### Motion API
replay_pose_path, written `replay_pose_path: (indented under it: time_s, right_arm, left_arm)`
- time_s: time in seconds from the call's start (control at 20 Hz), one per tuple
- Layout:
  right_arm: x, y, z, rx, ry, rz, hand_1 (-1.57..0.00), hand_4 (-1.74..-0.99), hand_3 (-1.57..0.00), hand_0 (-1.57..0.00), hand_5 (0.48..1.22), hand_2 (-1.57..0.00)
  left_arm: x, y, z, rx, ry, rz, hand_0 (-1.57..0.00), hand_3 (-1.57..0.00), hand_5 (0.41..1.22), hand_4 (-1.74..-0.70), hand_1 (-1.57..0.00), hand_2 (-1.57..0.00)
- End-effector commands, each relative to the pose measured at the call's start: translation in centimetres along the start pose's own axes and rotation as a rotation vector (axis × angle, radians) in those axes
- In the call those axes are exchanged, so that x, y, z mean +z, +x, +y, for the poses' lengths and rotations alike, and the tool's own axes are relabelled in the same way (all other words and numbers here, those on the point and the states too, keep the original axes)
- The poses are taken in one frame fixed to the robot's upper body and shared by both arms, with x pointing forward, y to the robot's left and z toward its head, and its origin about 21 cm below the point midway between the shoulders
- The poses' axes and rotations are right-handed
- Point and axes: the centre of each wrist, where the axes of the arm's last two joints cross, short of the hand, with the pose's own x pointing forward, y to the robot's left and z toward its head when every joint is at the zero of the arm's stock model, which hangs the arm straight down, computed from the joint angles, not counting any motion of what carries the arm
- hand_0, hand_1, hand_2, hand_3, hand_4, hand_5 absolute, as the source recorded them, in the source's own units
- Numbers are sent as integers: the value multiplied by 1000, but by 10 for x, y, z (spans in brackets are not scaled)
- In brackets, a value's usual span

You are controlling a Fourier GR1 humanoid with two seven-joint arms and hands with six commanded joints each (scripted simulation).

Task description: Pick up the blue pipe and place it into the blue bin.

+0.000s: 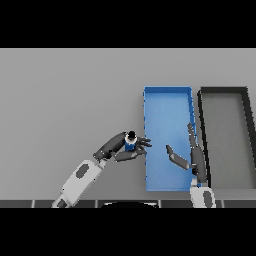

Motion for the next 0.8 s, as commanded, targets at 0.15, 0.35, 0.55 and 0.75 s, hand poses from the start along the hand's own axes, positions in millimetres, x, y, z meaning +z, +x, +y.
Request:
replay_pose_path:
  time_s: [0.15,0.35,0.55,0.75]
  right_arm:
    - [24,9,7,10,-107,50,-3,-1191,1,1,577,1]
    - [22,29,-3,-126,-90,-129,-17,-1172,1,1,579,-32]
    - [16,71,-26,-118,62,-251,-6,-1165,1,1,589,-12]
    - [9,93,-23,-54,264,-142,-2,-1194,1,1,543,-4]
  left_arm:
    - [3,-4,1,-8,0,2,-1570,-1571,1220,-1474,-1571,-1571]
    - [0,0,-1,-15,-11,-5,-1571,-1571,1221,-1475,-1571,-1571]
    - [2,4,-1,-28,-8,4,-1571,-1571,1221,-1474,-1571,-1571]
    - [1,3,1,-40,-11,16,-1571,-1571,1221,-1473,-1571,-1571]
